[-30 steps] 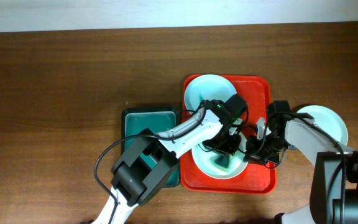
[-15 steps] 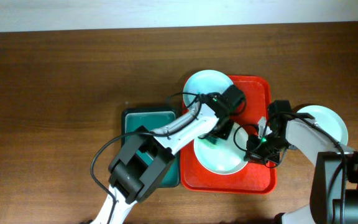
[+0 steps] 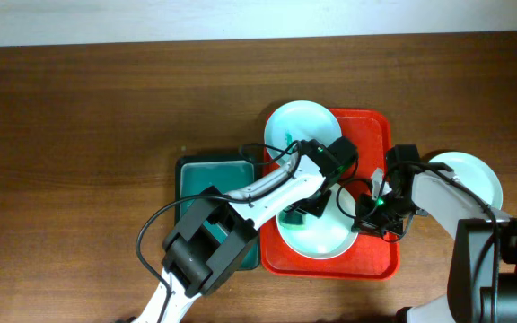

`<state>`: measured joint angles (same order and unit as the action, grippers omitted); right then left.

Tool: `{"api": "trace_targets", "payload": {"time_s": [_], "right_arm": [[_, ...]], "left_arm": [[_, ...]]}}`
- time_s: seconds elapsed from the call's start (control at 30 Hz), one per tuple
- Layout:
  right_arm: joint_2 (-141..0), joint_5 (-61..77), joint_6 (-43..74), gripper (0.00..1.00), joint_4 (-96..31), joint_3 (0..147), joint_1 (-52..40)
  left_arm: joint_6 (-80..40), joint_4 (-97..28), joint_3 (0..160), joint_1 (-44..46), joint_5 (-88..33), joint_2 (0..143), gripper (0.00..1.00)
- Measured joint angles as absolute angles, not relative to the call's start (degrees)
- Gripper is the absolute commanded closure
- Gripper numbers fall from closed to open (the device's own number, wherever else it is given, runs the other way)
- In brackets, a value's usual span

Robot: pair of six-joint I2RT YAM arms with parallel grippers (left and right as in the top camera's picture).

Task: Clean dirty plates on tray and stack at the side
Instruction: 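Scrub the held plate with the sponge in the left gripper, then drop the sponge back into the basin and retract the left arm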

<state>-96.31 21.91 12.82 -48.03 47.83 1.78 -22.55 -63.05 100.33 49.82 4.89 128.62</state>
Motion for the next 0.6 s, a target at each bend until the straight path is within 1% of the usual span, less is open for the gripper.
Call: {"api": "trace_targets", "payload": {"time_s": [0.07, 0.17, 0.23, 0.3, 0.37, 0.53, 0.6], "right_arm": [[-96.31, 21.91, 12.84, 0.95, -48.05, 47.83, 1.78], [-96.31, 21.96, 12.78, 0.95, -48.03, 47.83, 1.78], [-96.31, 21.91, 12.82, 0.95, -48.10, 47.83, 1.78], [-96.31, 21.91, 12.82, 0.95, -48.14, 47.83, 1.78], [-96.31, 21.89, 12.80, 0.95, -48.16, 47.88, 1.78], [-96.31, 21.87, 12.67, 0.95, -48.16, 47.88, 1.78], [-96.31, 21.87, 12.60, 0.94, -48.16, 47.88, 1.78]], "left_arm": [[-24.67, -64.71, 100.38, 49.76, 9.26, 128.64, 1.00], [-27.18, -70.17, 104.79, 49.69, 10.35, 129.80, 1.00], [-26.57, -74.11, 110.80, 49.25, 6.09, 130.54, 1.00], [-25.17, -79.13, 120.18, 48.66, 0.82, 130.32, 1.00], [-23.97, -87.66, 125.86, 47.64, -0.23, 129.71, 1.00], [-22.94, -96.60, 127.83, 36.23, 7.38, 122.48, 1.00], [-22.52, -95.02, 125.38, 29.98, 8.56, 121.67, 1.00]]}}
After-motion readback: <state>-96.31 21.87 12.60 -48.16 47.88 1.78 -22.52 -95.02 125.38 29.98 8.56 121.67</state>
